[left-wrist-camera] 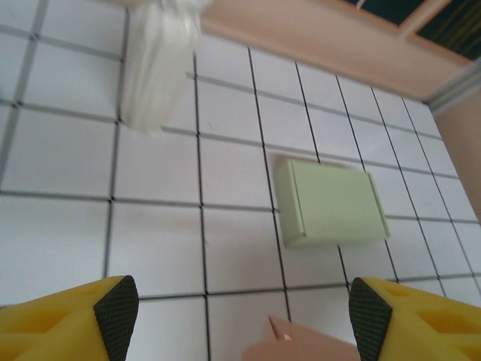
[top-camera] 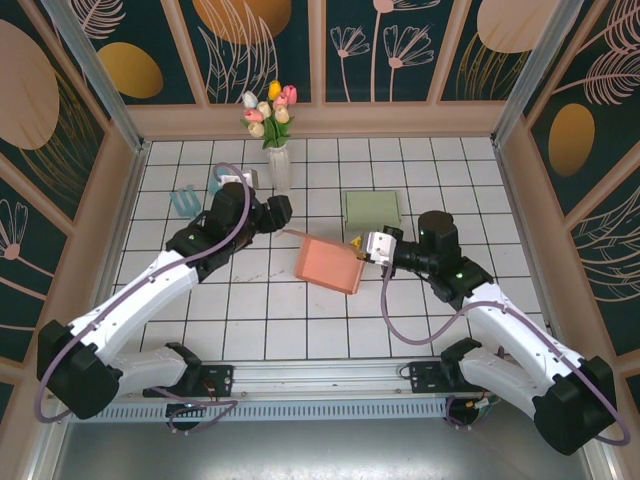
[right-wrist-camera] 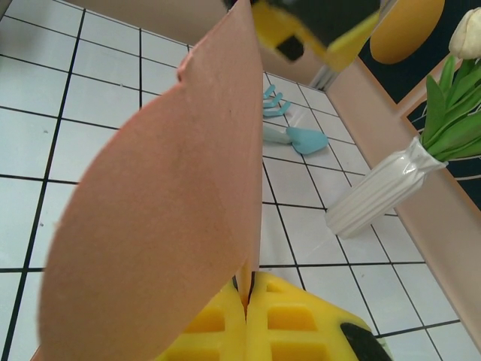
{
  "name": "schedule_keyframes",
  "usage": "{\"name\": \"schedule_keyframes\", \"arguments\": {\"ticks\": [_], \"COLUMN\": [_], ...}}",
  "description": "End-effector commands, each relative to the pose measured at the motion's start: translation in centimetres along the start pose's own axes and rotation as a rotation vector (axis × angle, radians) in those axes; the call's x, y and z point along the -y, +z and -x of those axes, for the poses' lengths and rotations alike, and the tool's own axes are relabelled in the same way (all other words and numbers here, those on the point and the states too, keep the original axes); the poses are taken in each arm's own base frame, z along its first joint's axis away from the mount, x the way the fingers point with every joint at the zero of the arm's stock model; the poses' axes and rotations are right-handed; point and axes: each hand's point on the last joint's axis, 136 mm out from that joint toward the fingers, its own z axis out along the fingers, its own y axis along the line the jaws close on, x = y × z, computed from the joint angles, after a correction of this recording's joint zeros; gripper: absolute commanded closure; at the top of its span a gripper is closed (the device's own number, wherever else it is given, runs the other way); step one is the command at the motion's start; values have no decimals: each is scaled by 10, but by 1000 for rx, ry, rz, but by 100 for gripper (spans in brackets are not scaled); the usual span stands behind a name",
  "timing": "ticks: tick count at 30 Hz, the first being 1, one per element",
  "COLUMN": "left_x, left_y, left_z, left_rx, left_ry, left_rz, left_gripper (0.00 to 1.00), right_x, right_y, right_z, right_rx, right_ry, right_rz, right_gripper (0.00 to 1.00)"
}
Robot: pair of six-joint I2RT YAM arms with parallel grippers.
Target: Fold the paper box
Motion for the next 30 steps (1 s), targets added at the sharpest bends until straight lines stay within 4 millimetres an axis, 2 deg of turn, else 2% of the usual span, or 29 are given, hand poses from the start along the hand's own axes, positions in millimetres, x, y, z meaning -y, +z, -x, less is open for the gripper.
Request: {"name": "schedule_keyframes", "arguments": {"ticks": [1, 6, 10, 17, 30], "left_x": [16, 23, 28, 31, 10], "left_y": [14, 28, 24, 21, 14], "left_z": [-9, -31, -37, -58, -56], "left_rx": [-40, -112, -121, -195, -117], "left_ry": [-106, -158, -215, -312, -462], "left_rz": [-126, -201, -257, -327, -283], "left_gripper": [24, 29, 29, 28, 25], "right_x": [0, 1, 7, 21, 20], "right_y": [-1, 3, 8, 16, 31], "right_z": [12, 9, 4, -3, -20], "right_rx": [57, 44, 12, -11, 21], "right_ry": [-34, -37, -28, -22, -4], "right_rz": [-9, -34, -86, -217, -414], "right_gripper": [100, 100, 100, 100, 100]}}
